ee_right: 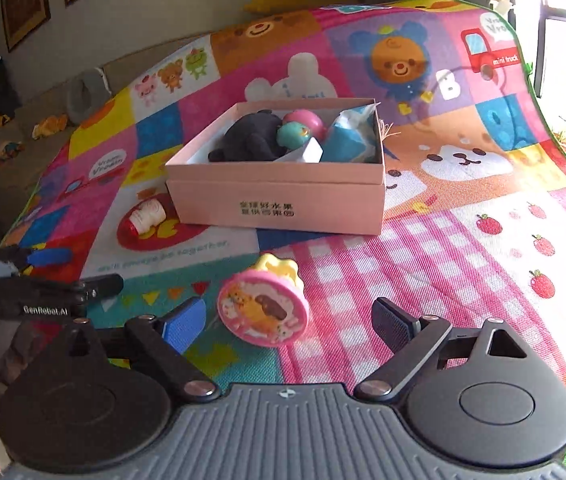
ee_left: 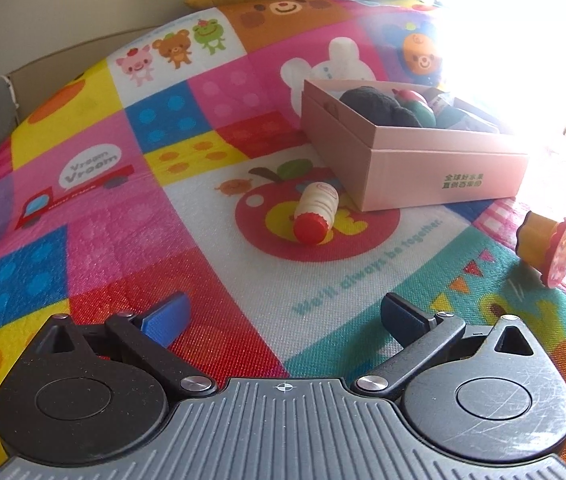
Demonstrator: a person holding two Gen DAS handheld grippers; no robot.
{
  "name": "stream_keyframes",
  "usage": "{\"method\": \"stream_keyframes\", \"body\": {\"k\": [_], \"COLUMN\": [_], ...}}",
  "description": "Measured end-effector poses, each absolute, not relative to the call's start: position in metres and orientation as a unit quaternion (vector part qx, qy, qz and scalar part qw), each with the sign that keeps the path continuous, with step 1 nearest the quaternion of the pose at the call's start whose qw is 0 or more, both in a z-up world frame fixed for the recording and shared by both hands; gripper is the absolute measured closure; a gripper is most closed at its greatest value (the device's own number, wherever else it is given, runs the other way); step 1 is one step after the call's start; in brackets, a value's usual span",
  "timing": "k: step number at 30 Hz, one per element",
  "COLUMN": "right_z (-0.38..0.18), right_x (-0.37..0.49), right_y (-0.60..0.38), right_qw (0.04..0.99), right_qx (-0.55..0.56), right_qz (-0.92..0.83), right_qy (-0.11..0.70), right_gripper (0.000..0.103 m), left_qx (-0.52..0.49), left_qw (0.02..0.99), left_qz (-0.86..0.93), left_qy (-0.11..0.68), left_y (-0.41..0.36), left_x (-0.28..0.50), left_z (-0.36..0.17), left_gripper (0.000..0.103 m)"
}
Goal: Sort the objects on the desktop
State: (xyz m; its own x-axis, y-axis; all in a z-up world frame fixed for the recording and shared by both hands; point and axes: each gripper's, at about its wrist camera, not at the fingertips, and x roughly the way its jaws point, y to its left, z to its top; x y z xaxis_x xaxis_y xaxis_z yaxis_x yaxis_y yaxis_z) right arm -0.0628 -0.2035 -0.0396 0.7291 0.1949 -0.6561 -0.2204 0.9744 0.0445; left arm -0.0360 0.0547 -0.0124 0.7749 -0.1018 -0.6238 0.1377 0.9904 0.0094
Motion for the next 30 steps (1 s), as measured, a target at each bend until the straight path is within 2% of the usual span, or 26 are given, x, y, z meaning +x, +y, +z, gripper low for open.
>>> {"method": "stream_keyframes", "body": {"k": [2,7,9,10,14,19,24,27,30], "right_z": [-0.047,-0.051,-0.05,-0.048,-0.033,-0.012,-0.019,-0.02,-0.01], "right_x": [-0.063,-0.068,-0.069,-0.068,-0.059,-0.03,-0.007,-0.007,-0.017], "right_y": [-0.191,-0.162,-0.152,-0.149,-0.157,-0.183,-0.191,-0.2,-0.221], "right_qw": [0.929,0.932,0.934,0.933,0.928,0.9,0.895,0.898,0.912], "right_qx": [-0.044,-0.107,-0.144,-0.155,-0.129,-0.01,0.009,0.029,0.071], "right_qz": [0.11,0.118,0.107,0.105,0.119,0.167,0.147,0.146,0.144], "right_qy": [0.35,0.325,0.308,0.307,0.327,0.403,0.42,0.414,0.378], "right_gripper": [0.019,0.024,0.035,0.048,0.048,0.048,0.05,0.049,0.036], "left_qx": [0.027,0.024,0.021,0.015,-0.014,0.004,0.01,0.05,0.047], "left_qw": [0.942,0.935,0.931,0.929,0.921,0.921,0.925,0.929,0.931], "left_qz": [-0.063,-0.055,-0.073,-0.086,-0.126,-0.12,-0.118,-0.113,-0.111], "left_qy": [0.329,0.349,0.357,0.36,0.367,0.369,0.361,0.349,0.346], "left_y": [0.054,0.05,0.046,0.044,0.034,0.02,0.019,0.011,0.012], "left_x": [-0.036,-0.033,-0.033,-0.034,-0.04,-0.046,-0.049,-0.055,-0.056], "left_z": [-0.013,-0.008,-0.006,-0.004,-0.001,-0.003,-0.006,-0.01,-0.011], "left_gripper": [0.0,0.0,0.0,0.0,0.0,0.0,0.0,0.0,0.0]}}
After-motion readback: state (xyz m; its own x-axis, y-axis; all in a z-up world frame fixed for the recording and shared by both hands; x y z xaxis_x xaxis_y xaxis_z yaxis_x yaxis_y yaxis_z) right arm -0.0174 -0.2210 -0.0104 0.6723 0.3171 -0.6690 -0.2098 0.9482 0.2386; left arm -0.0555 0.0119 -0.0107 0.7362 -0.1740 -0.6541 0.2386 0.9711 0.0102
